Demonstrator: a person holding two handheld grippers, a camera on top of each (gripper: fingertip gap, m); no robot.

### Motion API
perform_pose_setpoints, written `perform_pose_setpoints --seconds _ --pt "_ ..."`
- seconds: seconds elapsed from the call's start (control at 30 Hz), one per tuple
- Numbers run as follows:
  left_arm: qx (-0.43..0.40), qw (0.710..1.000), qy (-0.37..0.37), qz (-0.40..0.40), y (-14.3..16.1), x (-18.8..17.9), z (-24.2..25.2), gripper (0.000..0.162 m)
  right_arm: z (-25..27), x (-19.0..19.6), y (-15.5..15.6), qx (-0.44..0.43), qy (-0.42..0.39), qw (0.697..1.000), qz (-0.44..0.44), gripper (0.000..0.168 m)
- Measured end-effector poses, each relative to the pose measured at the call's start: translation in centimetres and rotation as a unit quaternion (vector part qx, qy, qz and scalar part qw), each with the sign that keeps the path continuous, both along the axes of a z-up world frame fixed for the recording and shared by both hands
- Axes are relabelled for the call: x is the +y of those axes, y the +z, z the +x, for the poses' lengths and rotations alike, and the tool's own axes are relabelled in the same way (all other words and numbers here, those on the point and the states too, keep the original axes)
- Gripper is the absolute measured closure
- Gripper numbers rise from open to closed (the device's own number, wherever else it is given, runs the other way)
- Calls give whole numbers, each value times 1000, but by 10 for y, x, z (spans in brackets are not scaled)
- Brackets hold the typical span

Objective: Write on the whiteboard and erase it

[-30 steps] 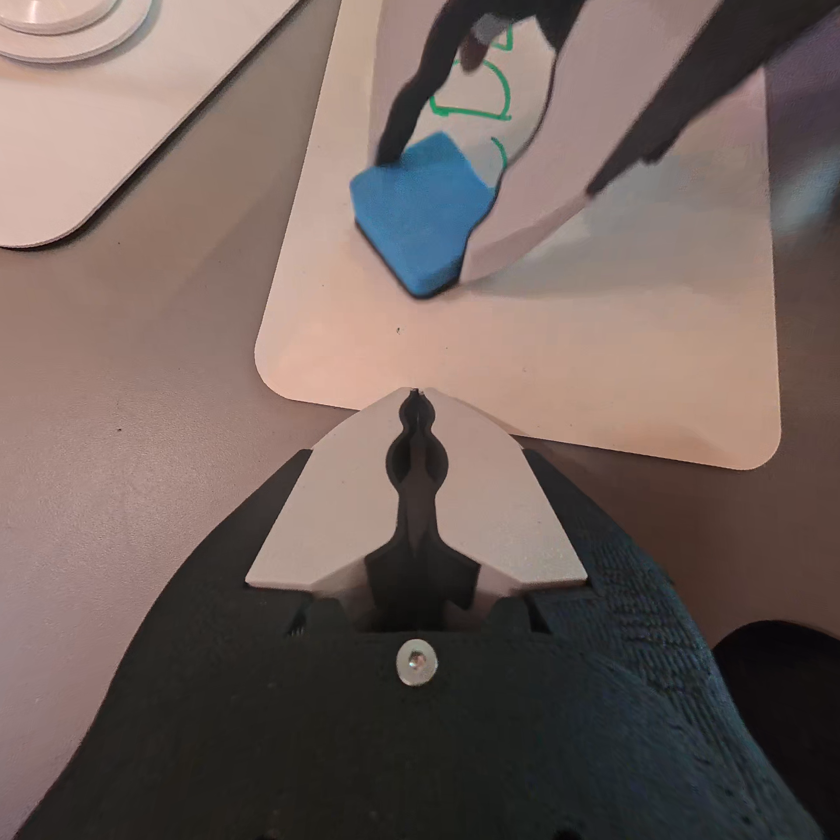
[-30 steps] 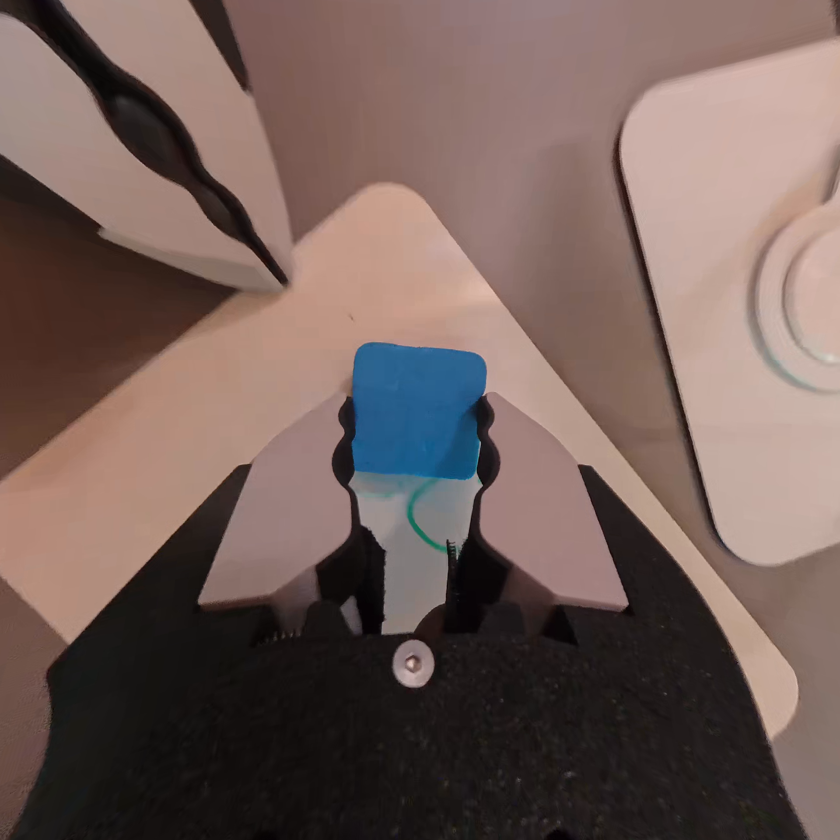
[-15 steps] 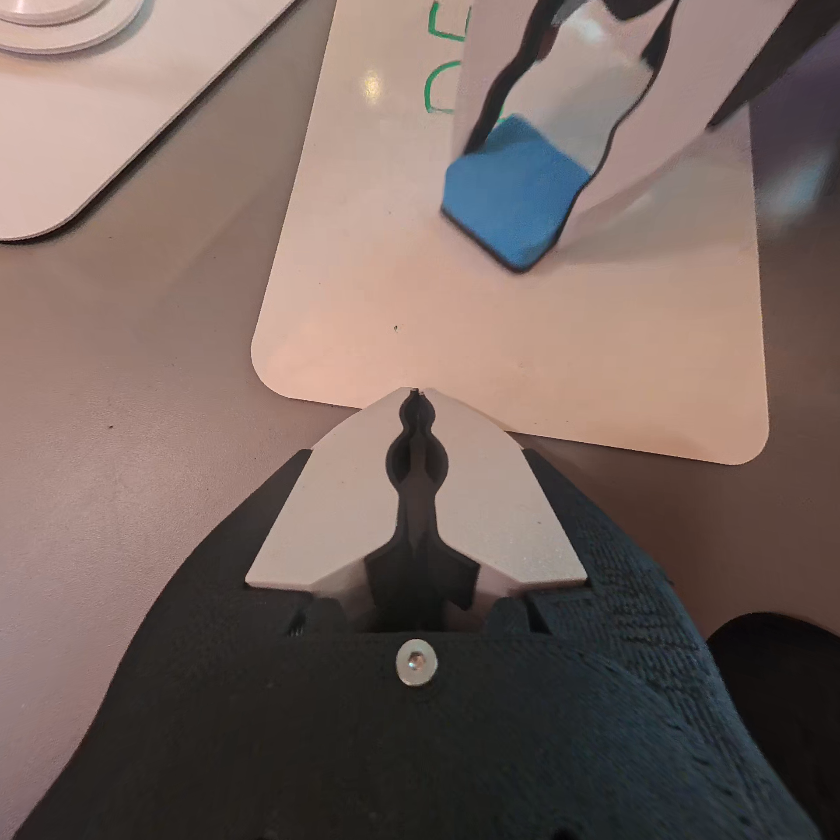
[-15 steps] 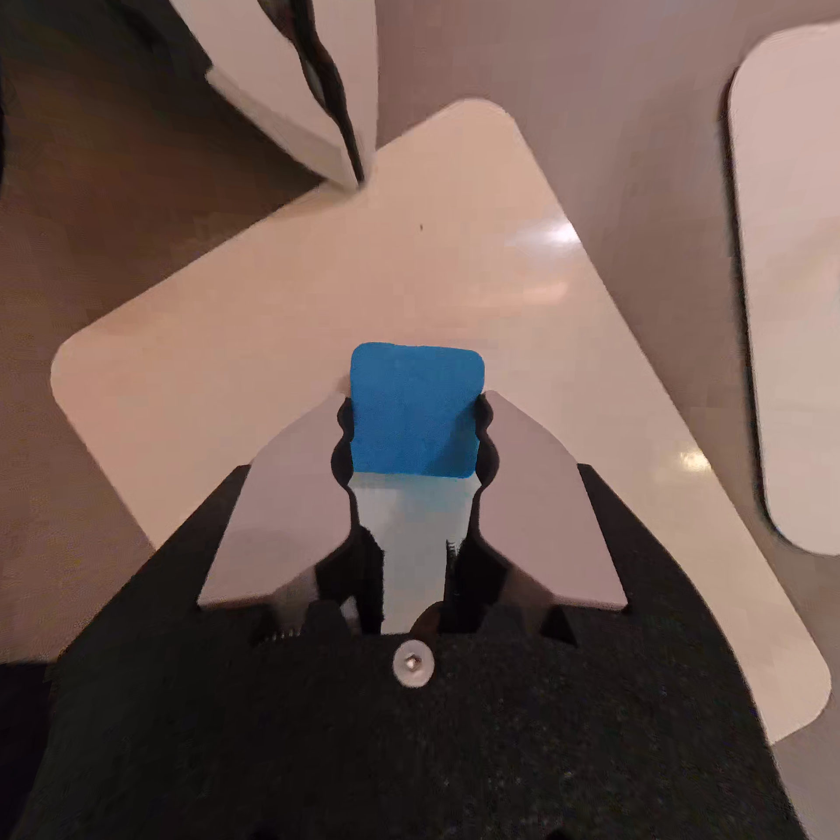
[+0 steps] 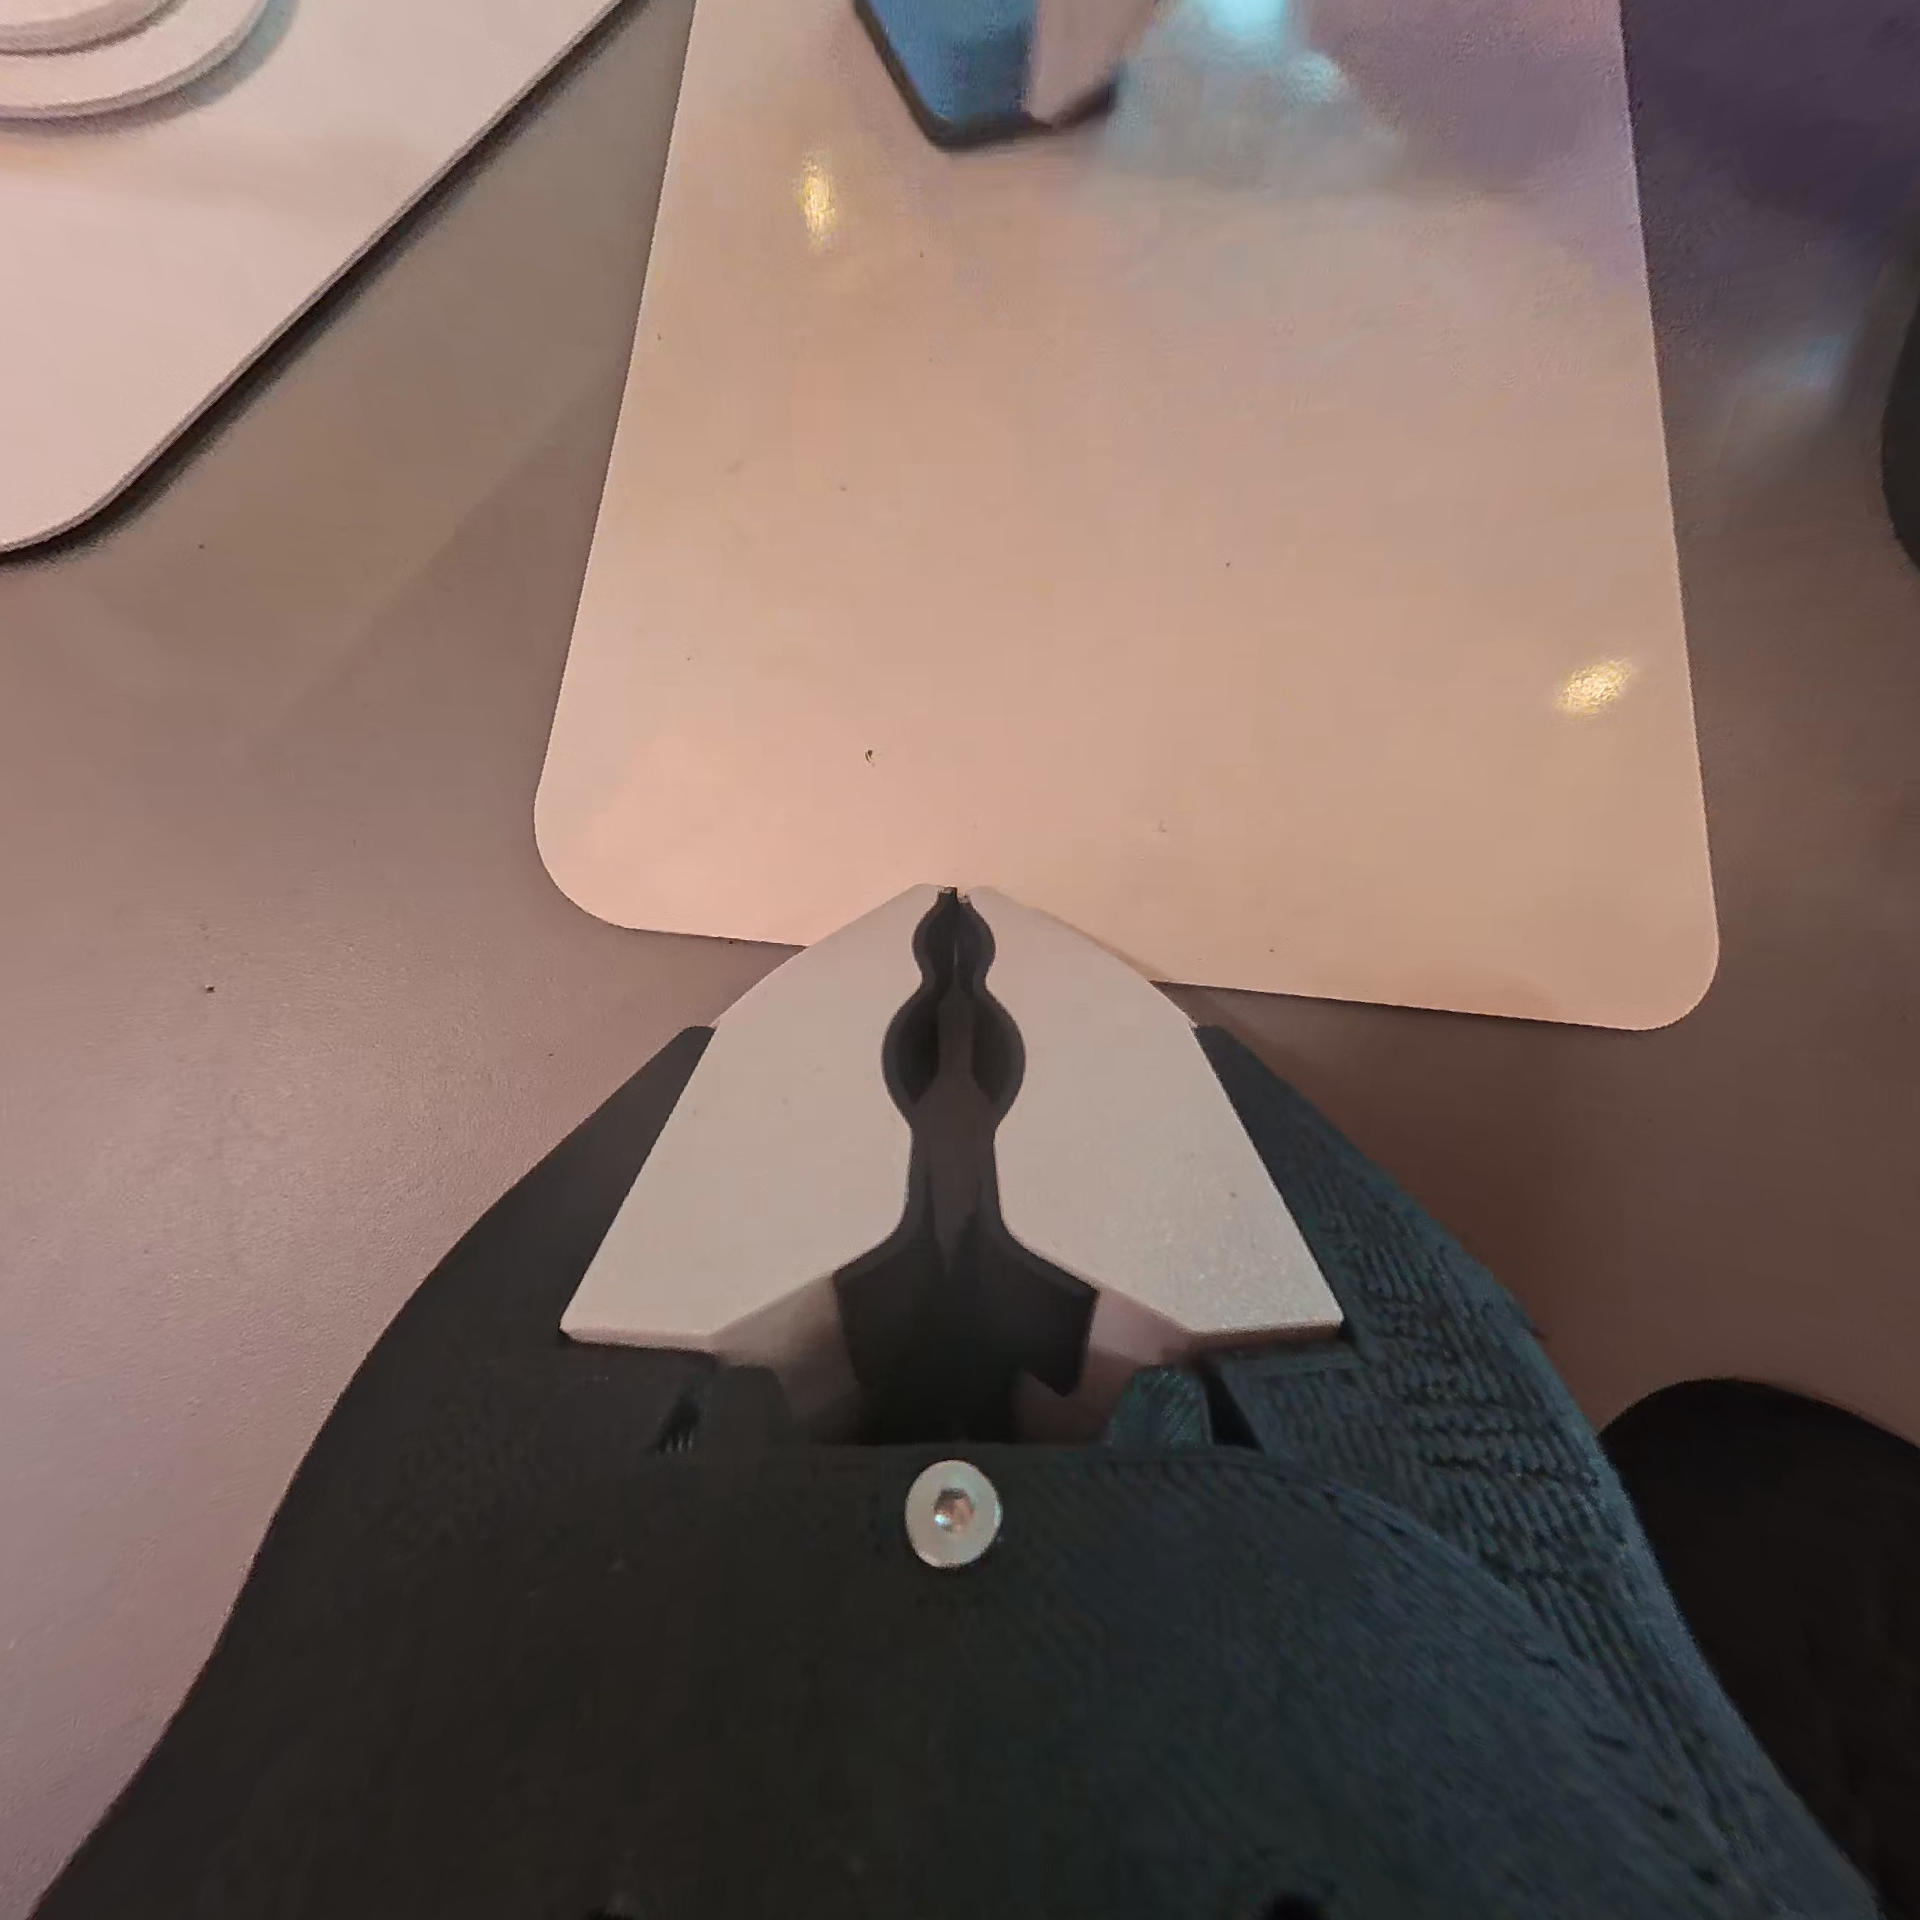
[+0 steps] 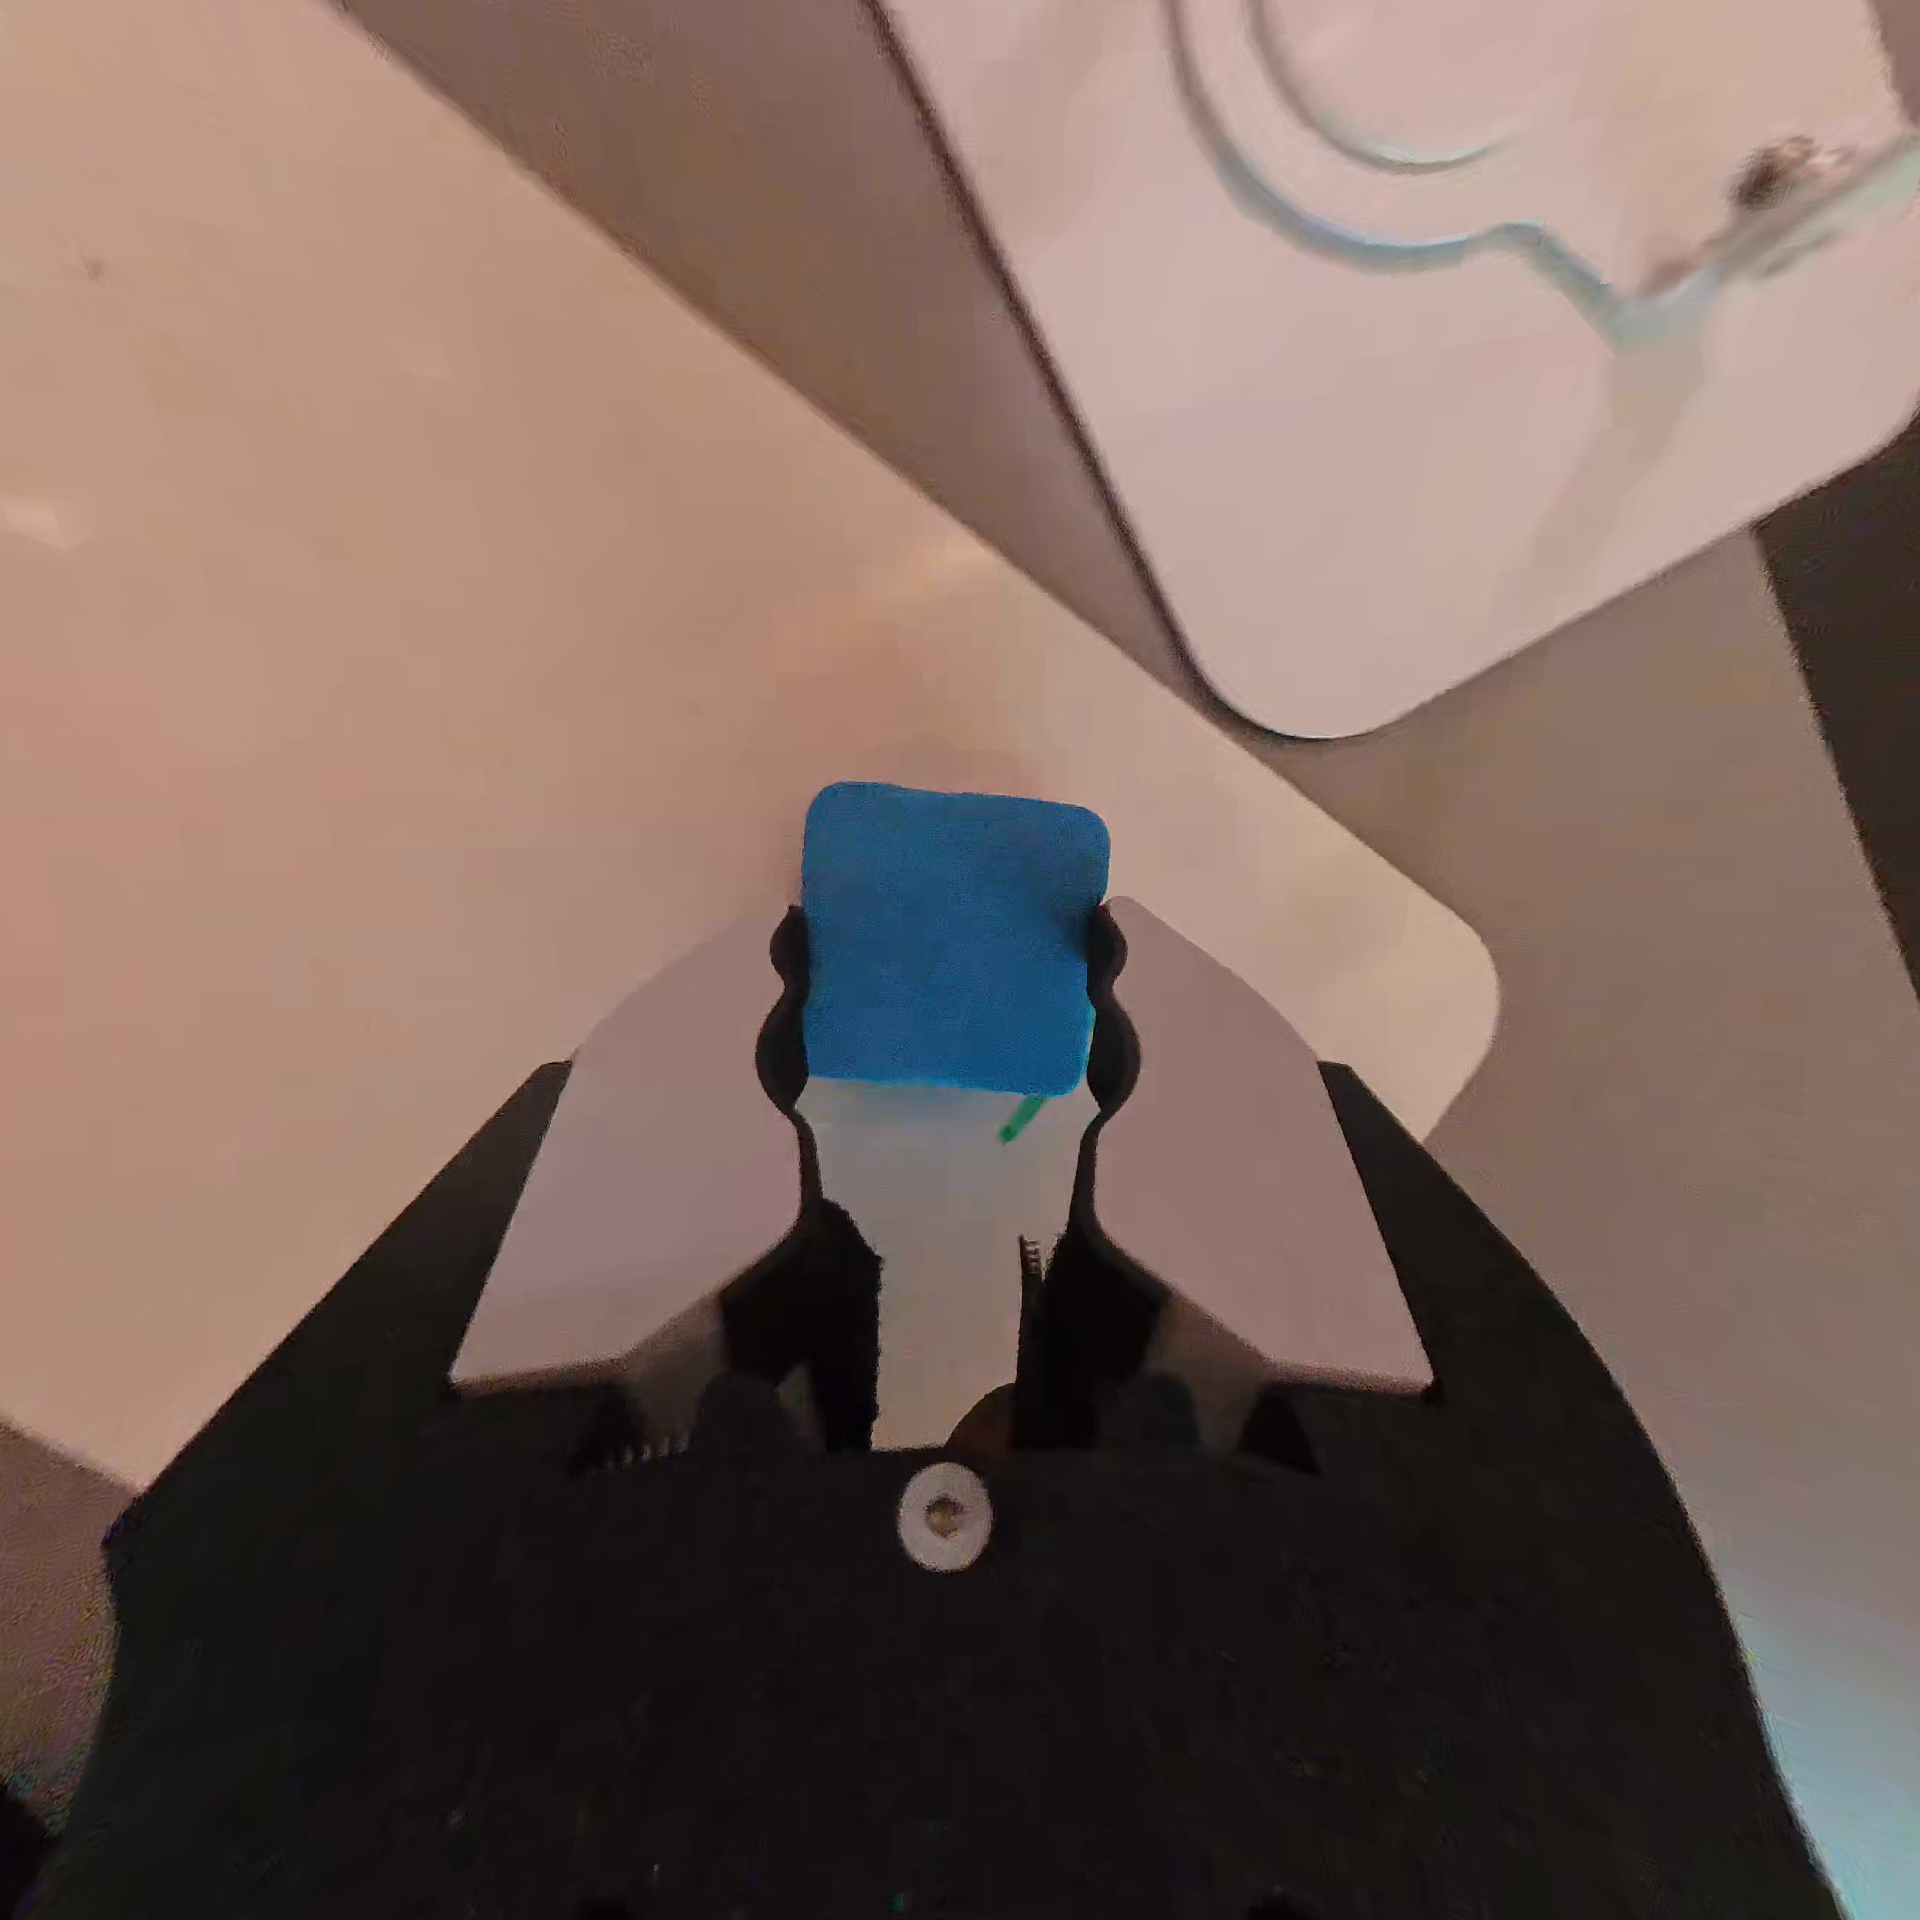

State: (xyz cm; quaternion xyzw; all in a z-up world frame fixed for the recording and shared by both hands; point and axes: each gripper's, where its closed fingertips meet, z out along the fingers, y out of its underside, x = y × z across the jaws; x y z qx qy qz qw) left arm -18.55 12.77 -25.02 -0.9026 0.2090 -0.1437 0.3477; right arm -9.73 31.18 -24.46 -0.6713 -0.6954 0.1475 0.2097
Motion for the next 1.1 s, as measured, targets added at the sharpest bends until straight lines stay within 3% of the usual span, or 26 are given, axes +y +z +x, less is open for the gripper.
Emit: perform_pose_setpoints --seconds 0.03,0.1,0.17,0.2,0.23,0.33,0.4,0.47,0.57,0.6,0.63,0.77,0.83,0.97,1.0,1.03,1.1 --pt "2 1000 -1 0 0 0 0 160 -9 5 1 23 -24 999 15 116" --pt "-3 1000 0 -1 0 0 0 161 -30 -17 3 70 8 996 46 116" --pt "-6 1000 0 -1 0 0 0 161 -32 -64 1 77 93 992 -20 116" --pt "-6 1000 0 -2 0 0 0 161 -22 -66 1 67 106 991 -39 116" --pt "-5 1000 0 -2 0 0 0 160 -8 -56 1 50 100 992 -49 116" --pt "1 1000 -1 0 0 0 0 160 36 40 -1 17 -79 997 6 116" --pt "3 1000 -2 2 0 0 0 161 39 68 -1 44 -160 986 8 116" --pt "0 1000 -2 8 0 1 1 161 19 55 1 67 -137 987 48 116" --pt "1 1000 -3 6 0 1 1 161 -22 -20 0 87 -12 996 -16 116" --pt "-1 1000 -2 5 0 0 1 161 -20 -24 0 67 11 998 0 116" --pt "-3 1000 -2 5 0 0 1 161 -14 -17 -1 58 2 998 -11 116" --pt "4 1000 -1 5 0 0 1 161 46 79 -2 66 -222 973 8 116" --pt "6 1000 -1 3 0 0 1 160 48 72 -1 65 -226 971 27 116" --pt "8 1000 1 3 0 0 1 161 5 -41 0 75 -42 996 0 116" --pt "9 1000 1 3 0 0 1 161 10 -48 0 66 -23 998 -1 116" --pt "8 1000 2 2 0 -1 1 161 19 -38 0 68 -40 997 -10 116" --pt "14 1000 4 -4 0 -3 -3 160 55 22 -1 67 -163 984 6 116"
